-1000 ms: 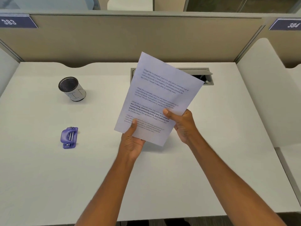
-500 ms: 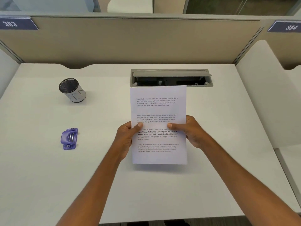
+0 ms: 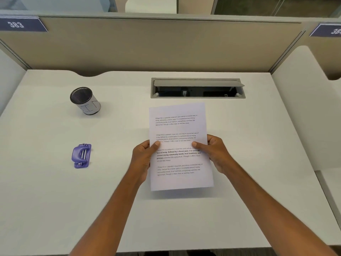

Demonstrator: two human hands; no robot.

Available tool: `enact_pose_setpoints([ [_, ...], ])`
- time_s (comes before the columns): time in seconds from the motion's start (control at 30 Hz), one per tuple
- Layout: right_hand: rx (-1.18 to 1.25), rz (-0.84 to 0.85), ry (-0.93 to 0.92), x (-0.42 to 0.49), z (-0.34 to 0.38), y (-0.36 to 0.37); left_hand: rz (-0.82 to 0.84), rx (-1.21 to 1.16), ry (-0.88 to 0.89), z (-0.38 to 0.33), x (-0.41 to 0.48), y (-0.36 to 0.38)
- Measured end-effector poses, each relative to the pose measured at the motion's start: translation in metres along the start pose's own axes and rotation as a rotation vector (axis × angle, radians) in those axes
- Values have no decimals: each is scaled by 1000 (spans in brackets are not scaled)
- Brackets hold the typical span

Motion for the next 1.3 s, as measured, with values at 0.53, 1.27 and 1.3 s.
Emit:
enact_pose_setpoints([
  [0.53, 58, -18, 33, 20, -22, -8, -571, 343, 117, -56, -4, -182],
  [1.27, 40, -48, 16, 26, -31, 1, -521, 420, -17, -55, 10, -281],
  [1.3, 40, -48, 15, 26, -31, 0, -496, 394, -11, -55, 9, -278],
])
Point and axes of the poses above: each hand's wrist, its own x-axis towards the middle knuckle, its own y-axis out of the palm, z = x × y, the point moved 4 cm from there along x, towards the middle knuckle, and after that the axes turned 6 degrees about x, right-handed, at the moved point
